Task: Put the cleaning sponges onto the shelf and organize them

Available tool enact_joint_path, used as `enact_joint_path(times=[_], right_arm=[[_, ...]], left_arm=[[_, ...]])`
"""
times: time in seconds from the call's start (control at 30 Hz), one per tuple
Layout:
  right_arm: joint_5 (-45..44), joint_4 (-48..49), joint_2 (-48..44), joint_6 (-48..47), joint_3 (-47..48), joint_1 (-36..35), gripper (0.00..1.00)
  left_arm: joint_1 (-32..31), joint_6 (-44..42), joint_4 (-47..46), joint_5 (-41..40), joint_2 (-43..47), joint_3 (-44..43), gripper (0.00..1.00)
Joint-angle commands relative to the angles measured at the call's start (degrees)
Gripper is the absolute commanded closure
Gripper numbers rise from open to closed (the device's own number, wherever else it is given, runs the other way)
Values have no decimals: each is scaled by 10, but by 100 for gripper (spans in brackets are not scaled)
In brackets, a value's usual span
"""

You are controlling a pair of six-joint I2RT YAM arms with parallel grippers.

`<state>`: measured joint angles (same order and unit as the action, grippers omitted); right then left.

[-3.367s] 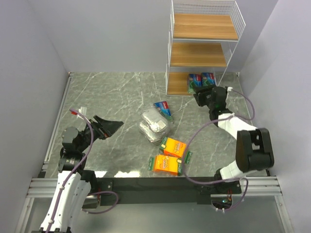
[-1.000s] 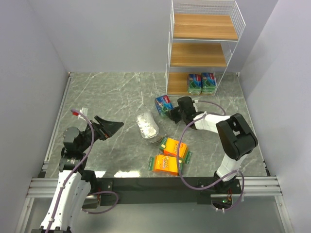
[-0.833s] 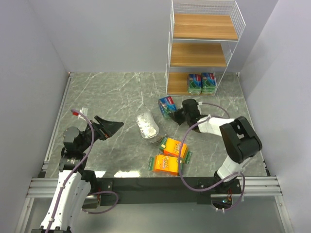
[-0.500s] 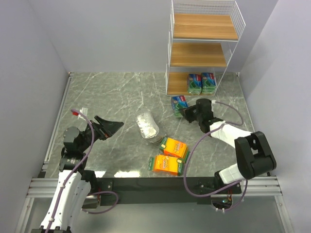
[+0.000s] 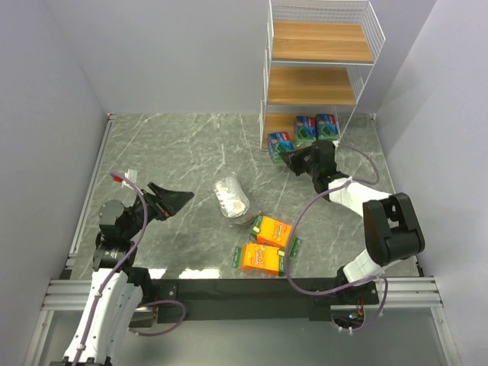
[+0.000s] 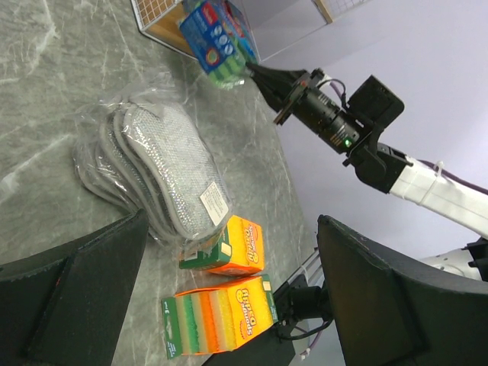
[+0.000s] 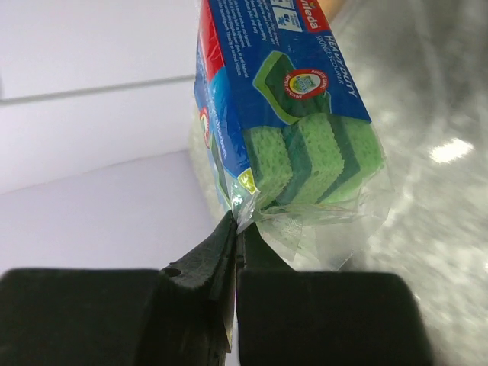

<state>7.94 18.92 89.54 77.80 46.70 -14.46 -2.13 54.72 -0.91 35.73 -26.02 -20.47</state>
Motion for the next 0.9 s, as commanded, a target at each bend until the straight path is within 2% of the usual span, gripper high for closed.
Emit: enact_joint_path(times=[0.0,0.13,0.37,0.5,0.7,0.87], right_arm=[[-26,45,13,-5,53,3,100],[-62,35,42,4,86,4,100],[-63,-10,143,7,208,5,100],[-76,-19,195,13,243,7,100],[-100,-76,242,17,298,8,100],[-101,-160,281,24,358,10,100]], left_arm=[[-2,-8,-2,0,4,-7,1],[-2,-9,-1,0,7,-7,0],[-2,-12,4,0,5,-9,1],[-2,-13,6,1,8,-8,1],[-2,-9,0,6,4,-4,1],[-2,-7,-7,8,2,-4,0]])
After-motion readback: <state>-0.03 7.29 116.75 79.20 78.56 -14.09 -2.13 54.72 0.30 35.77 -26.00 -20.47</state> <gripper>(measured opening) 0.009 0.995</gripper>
